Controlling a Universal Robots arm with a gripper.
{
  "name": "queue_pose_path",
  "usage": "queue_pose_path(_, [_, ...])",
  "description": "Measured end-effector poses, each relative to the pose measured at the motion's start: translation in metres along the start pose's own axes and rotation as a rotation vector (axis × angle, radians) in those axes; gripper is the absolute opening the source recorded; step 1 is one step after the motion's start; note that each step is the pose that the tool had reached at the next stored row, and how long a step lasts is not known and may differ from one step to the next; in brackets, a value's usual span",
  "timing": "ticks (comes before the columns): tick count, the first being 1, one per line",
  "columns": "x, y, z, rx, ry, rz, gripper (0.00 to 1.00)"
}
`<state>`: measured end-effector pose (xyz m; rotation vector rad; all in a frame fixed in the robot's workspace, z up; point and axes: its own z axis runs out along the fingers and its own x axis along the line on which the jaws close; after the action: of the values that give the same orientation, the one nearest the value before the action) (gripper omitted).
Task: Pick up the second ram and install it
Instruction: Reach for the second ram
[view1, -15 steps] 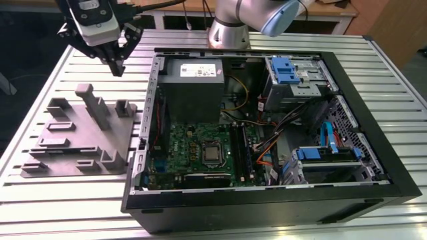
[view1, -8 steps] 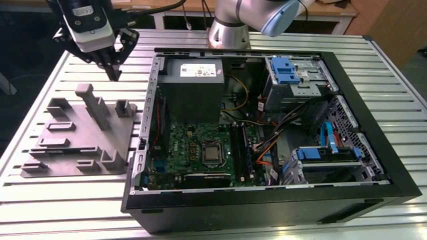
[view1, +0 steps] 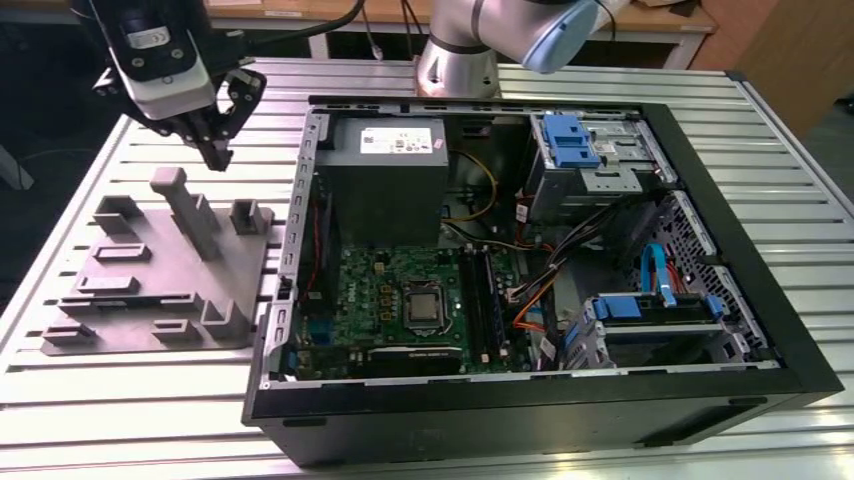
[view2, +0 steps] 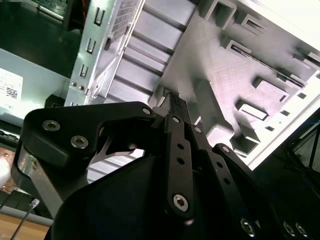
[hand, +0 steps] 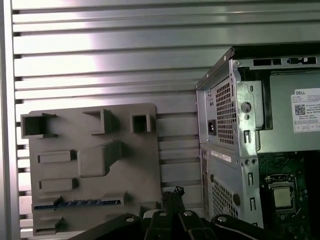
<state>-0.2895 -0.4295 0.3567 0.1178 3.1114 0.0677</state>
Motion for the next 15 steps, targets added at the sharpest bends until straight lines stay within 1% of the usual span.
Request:
queue_pose_path(6, [0.0104, -0.0048, 0.0047, 0.0, 0.0, 0.0, 0.1])
queue_pose_path(15, [0.0306, -0.0093, 0.0117, 0.0, 0.0, 0.0, 0.1])
